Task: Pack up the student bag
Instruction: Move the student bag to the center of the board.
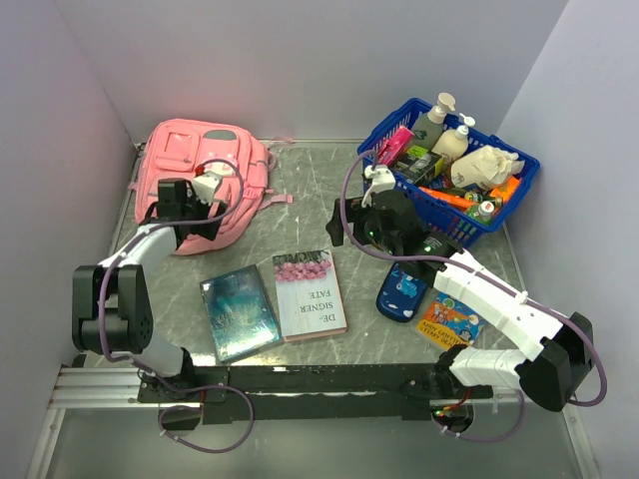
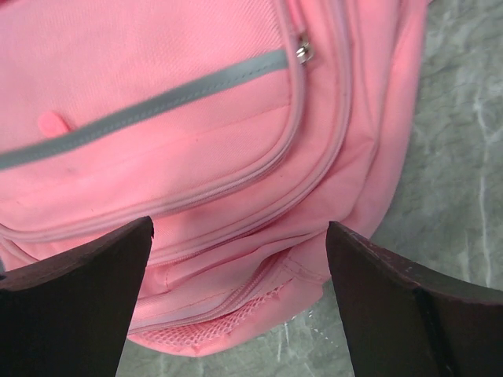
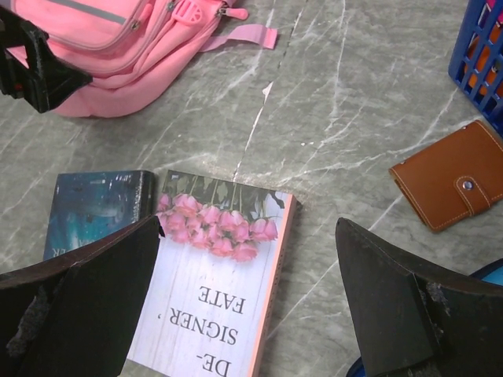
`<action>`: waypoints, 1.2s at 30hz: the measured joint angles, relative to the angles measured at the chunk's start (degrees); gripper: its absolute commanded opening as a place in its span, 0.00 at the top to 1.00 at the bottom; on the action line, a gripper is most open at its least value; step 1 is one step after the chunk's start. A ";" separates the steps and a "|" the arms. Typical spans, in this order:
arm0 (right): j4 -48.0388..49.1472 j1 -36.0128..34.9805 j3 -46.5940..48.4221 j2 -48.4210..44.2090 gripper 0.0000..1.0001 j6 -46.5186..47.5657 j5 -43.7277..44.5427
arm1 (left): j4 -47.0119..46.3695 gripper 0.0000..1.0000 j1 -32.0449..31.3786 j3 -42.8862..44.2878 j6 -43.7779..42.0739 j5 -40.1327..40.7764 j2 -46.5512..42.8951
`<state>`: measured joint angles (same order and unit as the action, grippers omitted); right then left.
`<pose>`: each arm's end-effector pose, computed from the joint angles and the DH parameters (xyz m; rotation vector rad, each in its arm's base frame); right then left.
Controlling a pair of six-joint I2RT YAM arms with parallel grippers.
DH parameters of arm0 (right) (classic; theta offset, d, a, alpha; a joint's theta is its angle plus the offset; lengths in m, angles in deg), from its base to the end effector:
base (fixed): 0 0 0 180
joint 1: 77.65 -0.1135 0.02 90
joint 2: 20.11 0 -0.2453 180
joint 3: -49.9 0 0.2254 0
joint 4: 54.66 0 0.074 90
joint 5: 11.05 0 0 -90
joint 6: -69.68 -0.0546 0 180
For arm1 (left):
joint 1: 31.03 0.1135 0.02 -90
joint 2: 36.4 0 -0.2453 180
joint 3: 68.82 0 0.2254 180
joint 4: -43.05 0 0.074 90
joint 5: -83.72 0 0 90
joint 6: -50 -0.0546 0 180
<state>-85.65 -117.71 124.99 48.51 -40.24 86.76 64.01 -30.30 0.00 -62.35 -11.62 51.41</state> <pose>0.2123 0.1688 0.3142 -0.2676 2.0173 0.5332 0.3222 -0.0010 0.2029 0.4735 2.2167 0.1081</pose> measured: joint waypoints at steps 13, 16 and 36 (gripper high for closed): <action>0.07 0.09 0.00 0.00 0.00 -0.15 -0.48 | 7.13 0.02 0.68 -3.02 -7.41 -2.01 -5.60; 0.09 0.09 0.00 0.00 0.00 -0.17 -0.90 | 7.82 0.02 1.95 -3.02 -8.61 -2.36 -6.60; 1.92 0.11 -1.99 -1.57 0.08 -1.25 -2.93 | 4.63 0.99 2.47 -2.27 -9.70 -1.51 0.17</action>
<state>-83.72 -117.60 123.00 46.93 -41.48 83.84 68.64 -27.83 -2.28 -72.05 -13.13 51.59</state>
